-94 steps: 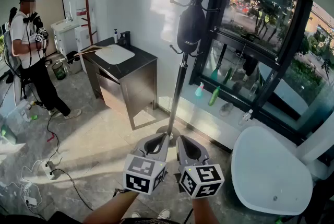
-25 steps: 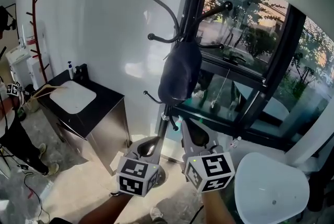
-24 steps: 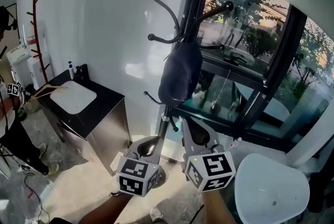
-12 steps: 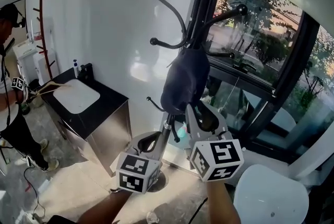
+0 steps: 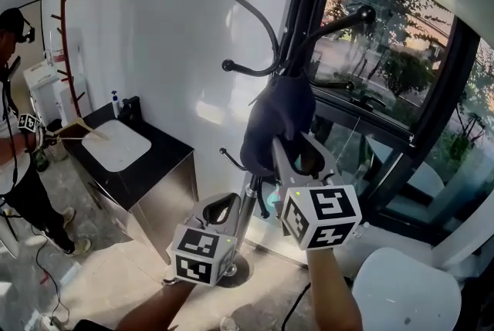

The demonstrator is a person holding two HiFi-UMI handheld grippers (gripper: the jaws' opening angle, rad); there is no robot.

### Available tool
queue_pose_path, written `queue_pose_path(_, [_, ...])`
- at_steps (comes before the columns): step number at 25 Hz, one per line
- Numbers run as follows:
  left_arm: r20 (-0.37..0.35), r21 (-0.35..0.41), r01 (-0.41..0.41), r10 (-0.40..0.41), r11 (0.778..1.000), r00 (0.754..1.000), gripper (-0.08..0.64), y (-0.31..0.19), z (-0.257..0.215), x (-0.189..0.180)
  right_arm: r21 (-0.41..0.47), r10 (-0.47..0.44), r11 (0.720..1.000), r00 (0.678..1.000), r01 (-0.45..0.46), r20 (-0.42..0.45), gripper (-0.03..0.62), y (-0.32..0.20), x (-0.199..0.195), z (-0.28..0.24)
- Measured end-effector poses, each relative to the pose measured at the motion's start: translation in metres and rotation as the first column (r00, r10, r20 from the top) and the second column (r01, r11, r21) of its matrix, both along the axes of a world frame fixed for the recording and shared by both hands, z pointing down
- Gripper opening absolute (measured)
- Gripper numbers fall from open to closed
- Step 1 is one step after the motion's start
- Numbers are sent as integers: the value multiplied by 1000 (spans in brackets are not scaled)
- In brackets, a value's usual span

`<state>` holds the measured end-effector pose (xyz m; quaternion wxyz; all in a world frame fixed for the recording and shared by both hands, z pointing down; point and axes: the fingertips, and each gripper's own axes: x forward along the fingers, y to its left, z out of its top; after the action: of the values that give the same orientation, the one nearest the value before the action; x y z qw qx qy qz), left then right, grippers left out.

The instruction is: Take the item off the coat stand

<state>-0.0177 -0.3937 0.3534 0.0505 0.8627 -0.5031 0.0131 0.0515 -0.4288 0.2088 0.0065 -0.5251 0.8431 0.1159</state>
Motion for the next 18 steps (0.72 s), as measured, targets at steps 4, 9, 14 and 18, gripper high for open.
queue_pose_path(4, [-4, -2, -3, 3, 1000, 1000, 2, 0, 2, -3, 2, 20, 1000, 1000, -20, -11, 115, -10, 0, 0])
queue_pose_path(9, [1, 21, 5, -5, 1000, 1000, 2, 1, -3, -10, 50, 71, 996, 997, -69, -29, 29, -13, 9, -6])
queue_pose_path(14, [-9, 16, -3, 3, 1000, 1000, 2, 6, -1, -15, 104, 103, 989, 995, -102, -2, 25, -3, 19, -27])
queue_pose_path(18, [0, 20, -13, 13, 1000, 1000, 2, 13, -1, -16, 123, 123, 985, 992, -123, 2, 25, 5, 24, -40])
